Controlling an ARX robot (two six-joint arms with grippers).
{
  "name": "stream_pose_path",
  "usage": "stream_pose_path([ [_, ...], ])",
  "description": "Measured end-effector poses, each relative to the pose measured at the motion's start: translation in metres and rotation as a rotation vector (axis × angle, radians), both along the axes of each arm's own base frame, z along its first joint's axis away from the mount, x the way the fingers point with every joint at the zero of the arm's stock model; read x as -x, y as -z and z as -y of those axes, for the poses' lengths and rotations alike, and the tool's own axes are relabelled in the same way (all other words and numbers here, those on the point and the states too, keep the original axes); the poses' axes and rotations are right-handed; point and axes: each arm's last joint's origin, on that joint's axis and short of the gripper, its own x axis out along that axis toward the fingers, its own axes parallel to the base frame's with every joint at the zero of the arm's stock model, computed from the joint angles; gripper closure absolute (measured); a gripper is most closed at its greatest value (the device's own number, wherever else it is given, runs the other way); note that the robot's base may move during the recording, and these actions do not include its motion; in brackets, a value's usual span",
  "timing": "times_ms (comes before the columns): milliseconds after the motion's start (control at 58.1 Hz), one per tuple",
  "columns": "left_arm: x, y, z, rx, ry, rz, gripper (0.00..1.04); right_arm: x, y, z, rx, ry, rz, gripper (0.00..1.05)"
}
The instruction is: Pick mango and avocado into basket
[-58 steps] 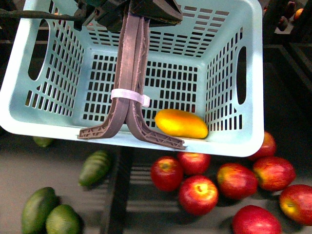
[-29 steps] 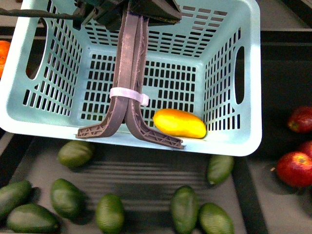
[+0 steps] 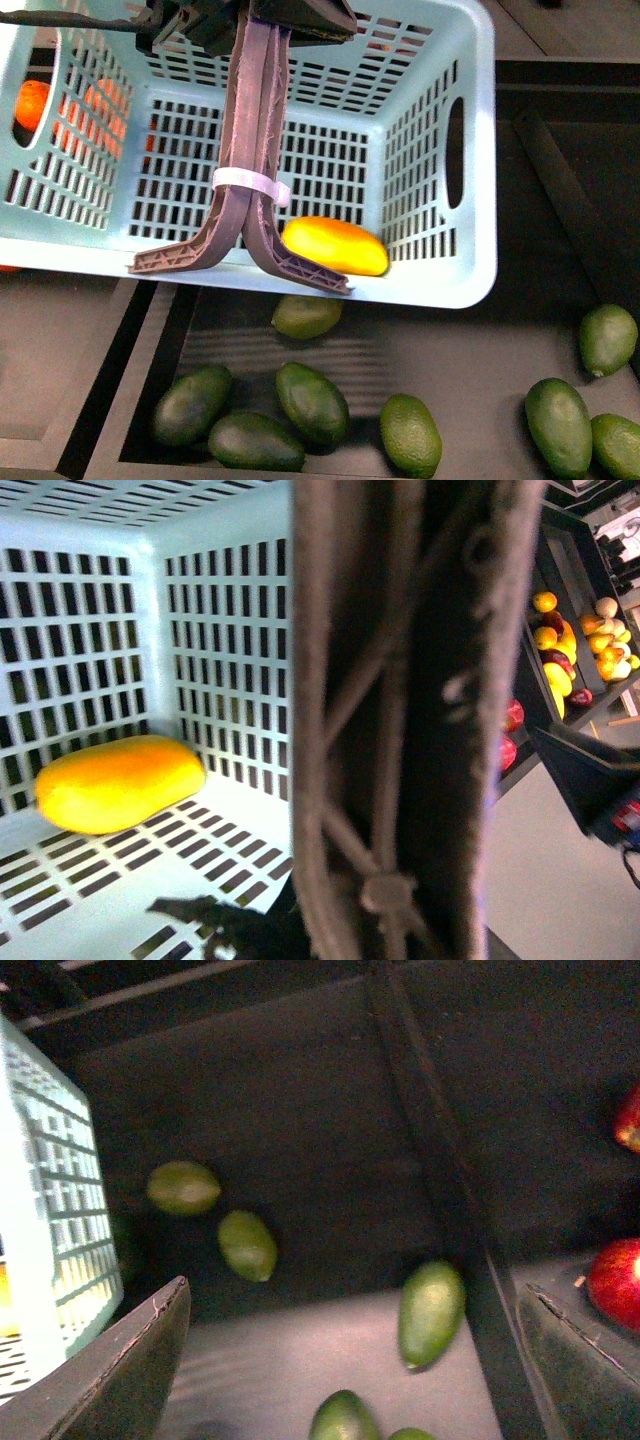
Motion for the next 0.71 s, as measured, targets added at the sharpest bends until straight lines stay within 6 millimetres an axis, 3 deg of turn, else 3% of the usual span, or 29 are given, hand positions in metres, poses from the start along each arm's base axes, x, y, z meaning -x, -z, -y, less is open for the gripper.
stream_pose_path([
  [189, 0.003, 0.0, 0.006, 0.014, 0.037, -0.006, 1.01, -0.055, 0.052, 0.032, 0.001, -0.014, -0.196, 0.09],
  [379, 0.003, 0.0, 0.007, 0.013, 0.035, -0.007, 1.01, -0.087, 0.102, 0.047, 0.006, -0.022, -0.331, 0.09],
  [517, 0.002, 0.0, 0.005, 0.005, 0.021, -0.003, 1.01, -0.101, 0.121, 0.05, -0.01, -0.031, -0.375, 0.09],
  [706, 0.002, 0.0, 0.004, 0.003, 0.015, -0.002, 1.01, -0.116, 0.134, 0.041, -0.019, -0.058, -0.398, 0.09],
])
